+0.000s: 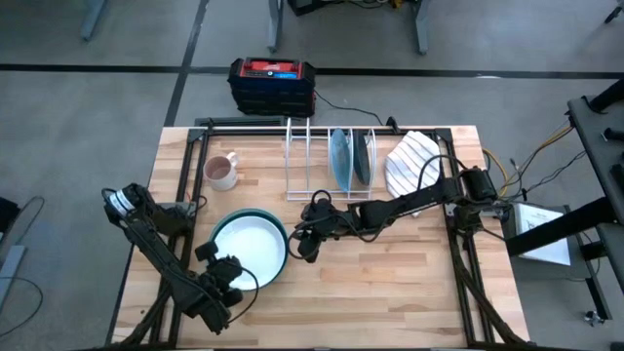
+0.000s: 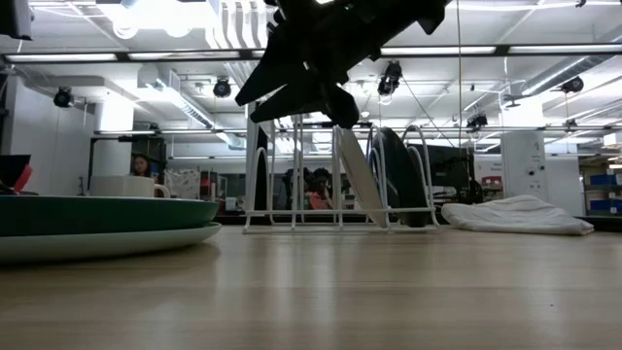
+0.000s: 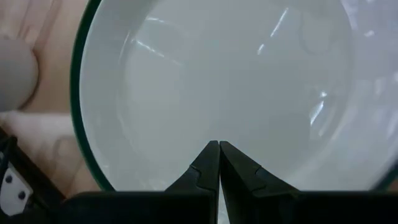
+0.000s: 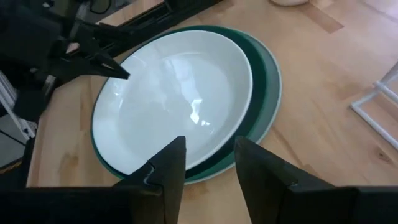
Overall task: Sort dishes
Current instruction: Put the white plate in the dishwasher rack
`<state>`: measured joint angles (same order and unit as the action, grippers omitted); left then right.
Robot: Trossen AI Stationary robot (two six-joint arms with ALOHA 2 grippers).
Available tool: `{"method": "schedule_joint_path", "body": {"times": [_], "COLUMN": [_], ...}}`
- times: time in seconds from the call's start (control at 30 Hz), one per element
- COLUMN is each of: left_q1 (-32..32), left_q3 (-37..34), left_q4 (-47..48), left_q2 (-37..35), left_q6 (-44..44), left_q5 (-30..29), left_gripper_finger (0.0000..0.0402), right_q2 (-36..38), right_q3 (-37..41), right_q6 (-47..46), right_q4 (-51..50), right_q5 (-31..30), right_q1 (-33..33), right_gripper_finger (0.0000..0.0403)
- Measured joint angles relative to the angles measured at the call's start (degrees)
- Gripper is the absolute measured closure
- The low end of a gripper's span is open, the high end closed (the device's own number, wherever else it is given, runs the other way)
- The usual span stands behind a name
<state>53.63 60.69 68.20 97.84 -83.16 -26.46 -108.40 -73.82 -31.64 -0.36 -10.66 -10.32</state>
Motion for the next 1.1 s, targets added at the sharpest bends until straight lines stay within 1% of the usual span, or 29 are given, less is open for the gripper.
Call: {"method": "schedule_joint_path", "body": {"times": [0.13, 0.23, 0.43, 0.53, 0.67, 0.77, 1.0, 1.1], "left_q1": [0.2, 0.2, 0.2, 0.2, 0.3, 0.4, 0.5, 0.5], "left_q3": [-1.6, -3.3, -7.2, -9.8, -13.1, -13.7, -13.9, -14.6], "left_q4": [-0.2, -1.5, -6.3, -10.4, -15.2, -16.0, -17.2, -18.3], "left_q2": [0.0, 0.1, 0.2, 0.2, -0.2, -0.1, 0.0, 0.0], "left_q6": [-3.0, -3.4, -4.5, -4.9, -5.5, -6.8, -6.4, -6.8], "left_q5": [0.0, 0.0, 0.0, -0.2, -2.8, -3.9, -7.2, -8.4], "left_gripper_finger": [0.0401, 0.0401, 0.0401, 0.0401, 0.0401, 0.0401, 0.0401, 0.0401], "right_q2": [-2.9, -5.4, -9.8, -12.2, -14.4, -15.6, -16.1, -16.5], "right_q3": [0.0, -0.4, -3.6, -5.5, -7.9, -9.4, -9.7, -9.7], "right_q6": [-1.6, -1.5, -2.0, -2.1, -2.1, -2.2, -3.6, -4.5], "right_q4": [3.4, 4.8, 5.7, 5.1, 3.6, 0.9, 0.6, 0.7], "right_q5": [0.1, 0.2, 1.9, 2.2, 2.4, 2.3, 1.9, 2.8], "right_q1": [-0.5, -0.5, -0.4, -0.4, 0.0, 0.6, 1.6, 1.9], "right_gripper_finger": [0.0261, 0.0256, 0.0242, 0.0232, 0.0220, 0.0211, 0.0191, 0.0183]}}
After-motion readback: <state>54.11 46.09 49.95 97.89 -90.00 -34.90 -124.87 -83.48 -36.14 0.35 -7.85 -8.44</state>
